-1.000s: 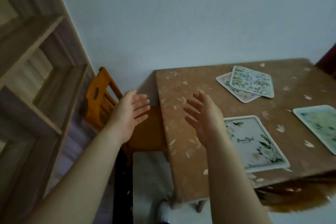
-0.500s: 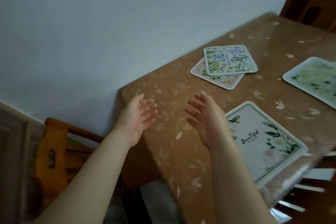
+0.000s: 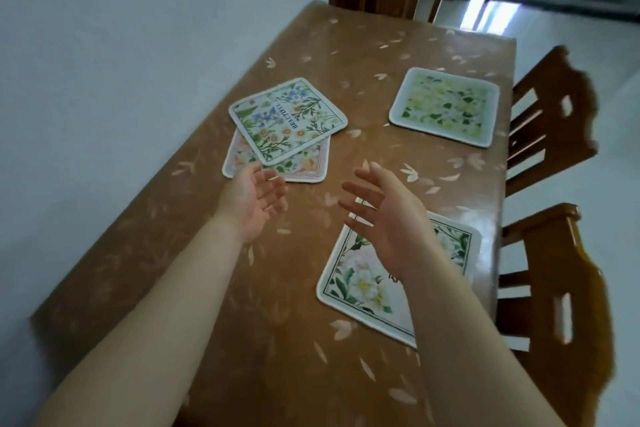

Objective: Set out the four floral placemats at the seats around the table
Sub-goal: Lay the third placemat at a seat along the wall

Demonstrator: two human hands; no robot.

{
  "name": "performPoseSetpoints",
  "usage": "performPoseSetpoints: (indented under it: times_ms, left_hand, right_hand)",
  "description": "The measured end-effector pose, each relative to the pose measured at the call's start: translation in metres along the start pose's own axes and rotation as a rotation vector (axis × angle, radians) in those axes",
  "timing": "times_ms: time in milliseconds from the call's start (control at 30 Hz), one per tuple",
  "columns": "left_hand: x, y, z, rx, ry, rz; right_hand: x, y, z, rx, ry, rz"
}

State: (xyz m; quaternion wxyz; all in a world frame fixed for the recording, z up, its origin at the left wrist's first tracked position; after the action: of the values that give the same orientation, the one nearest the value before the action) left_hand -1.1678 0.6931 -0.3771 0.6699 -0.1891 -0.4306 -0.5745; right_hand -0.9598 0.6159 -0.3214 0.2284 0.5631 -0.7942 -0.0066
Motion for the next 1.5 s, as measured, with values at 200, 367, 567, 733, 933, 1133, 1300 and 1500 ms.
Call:
performPoseSetpoints:
  times_ms: [200, 367, 567, 733, 933, 1133, 1300, 1500]
  left_hand:
    - [-0.118, -0.031, 0.052, -0.011, -0.158, -0.003]
    - [-0.194, -0.051, 0.081, -0.011, -0.196, 0.035]
    - [-0.253, -0.06, 0.098, -0.039, -0.25, 0.057]
    - [-0.275, -0.062, 0.096, -0.092, -0.286, 0.05]
    - [-0.283, -0.06, 0.097, -0.104, -0.247, 0.083]
    - [-0.272, -0.062, 0.092, -0.139, -0.201, 0.1]
    - [-0.235, -0.095, 0.043, -0.151, -0.276, 0.16]
    - [-0.153, -0.183, -0.034, -0.352, -0.45, 0.101]
  right_hand:
    - [-0.049, 0.053, 0.045, -0.096, 0.076, 0.096]
    - [-0.09, 0.094, 0.073, -0.09, 0.096, 0.113]
    - [-0.112, 0.097, 0.088, -0.049, 0.093, 0.158]
    - [-0.112, 0.098, 0.089, -0.032, 0.112, 0.2]
    - [-0.109, 0.106, 0.084, -0.011, 0.104, 0.189]
    - [-0.099, 0.113, 0.078, 0.012, 0.089, 0.184]
    - [-0.079, 0.123, 0.084, -0.01, 0.123, 0.165]
    - [-0.049, 0.139, 0.104, 0.002, 0.167, 0.074]
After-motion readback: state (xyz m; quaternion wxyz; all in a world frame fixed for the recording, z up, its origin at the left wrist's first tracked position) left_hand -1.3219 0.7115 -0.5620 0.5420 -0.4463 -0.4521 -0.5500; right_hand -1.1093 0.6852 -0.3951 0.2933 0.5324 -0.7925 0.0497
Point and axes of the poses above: each hand's wrist, its own x-axis away from the middle knuckle, its own y-axis out of the palm, z = x × y, the point moved 2 cm from there along -x, towards the middle knuckle, and after that the axes turned 15 degrees about -y, right-handed, at the moved point
